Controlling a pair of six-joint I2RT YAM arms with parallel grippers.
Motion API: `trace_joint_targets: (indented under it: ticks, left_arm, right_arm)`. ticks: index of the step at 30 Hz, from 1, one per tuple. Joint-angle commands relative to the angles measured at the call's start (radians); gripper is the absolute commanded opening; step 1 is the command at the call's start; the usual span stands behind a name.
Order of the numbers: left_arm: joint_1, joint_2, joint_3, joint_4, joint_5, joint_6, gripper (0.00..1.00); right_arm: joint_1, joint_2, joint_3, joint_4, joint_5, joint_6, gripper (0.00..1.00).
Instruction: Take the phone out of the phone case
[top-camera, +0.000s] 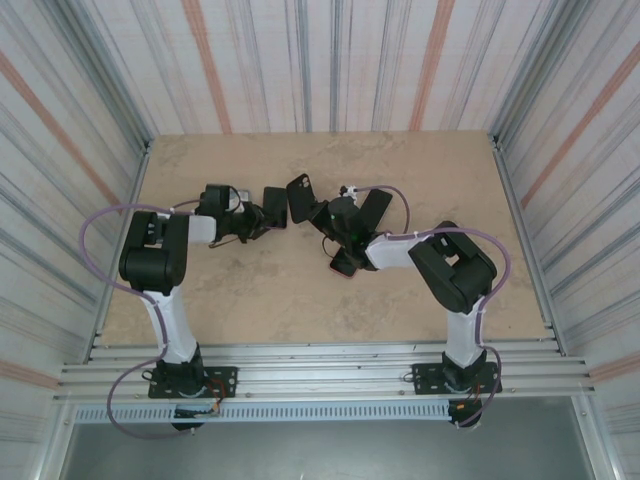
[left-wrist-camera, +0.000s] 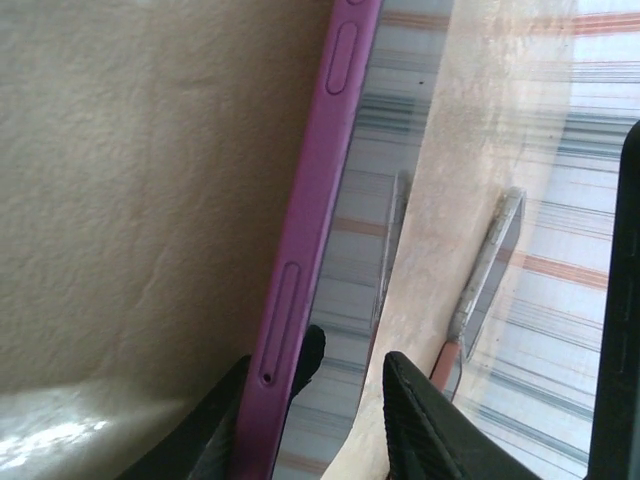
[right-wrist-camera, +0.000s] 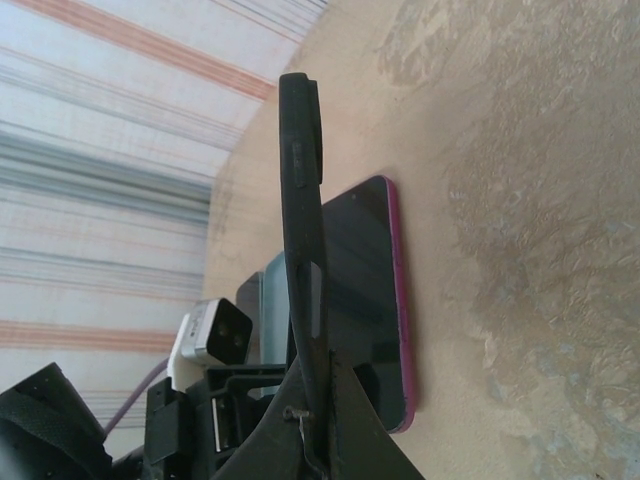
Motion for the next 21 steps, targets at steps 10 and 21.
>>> trace_joint_targets:
  ticks: [10, 21]
  left_arm:
    - [0.006, -0.068, 0.015, -0.143, -0.088, 0.128, 0.48]
    - [0.008, -0.107, 0.009, -0.215, -0.153, 0.198, 0.54]
  right_arm:
    - [0.013, 0.076, 0.078, -0.070, 0.063, -0.012, 0.06]
    - [0.021, 0.147, 0.134, -0.104, 0.155, 0.001, 0.06]
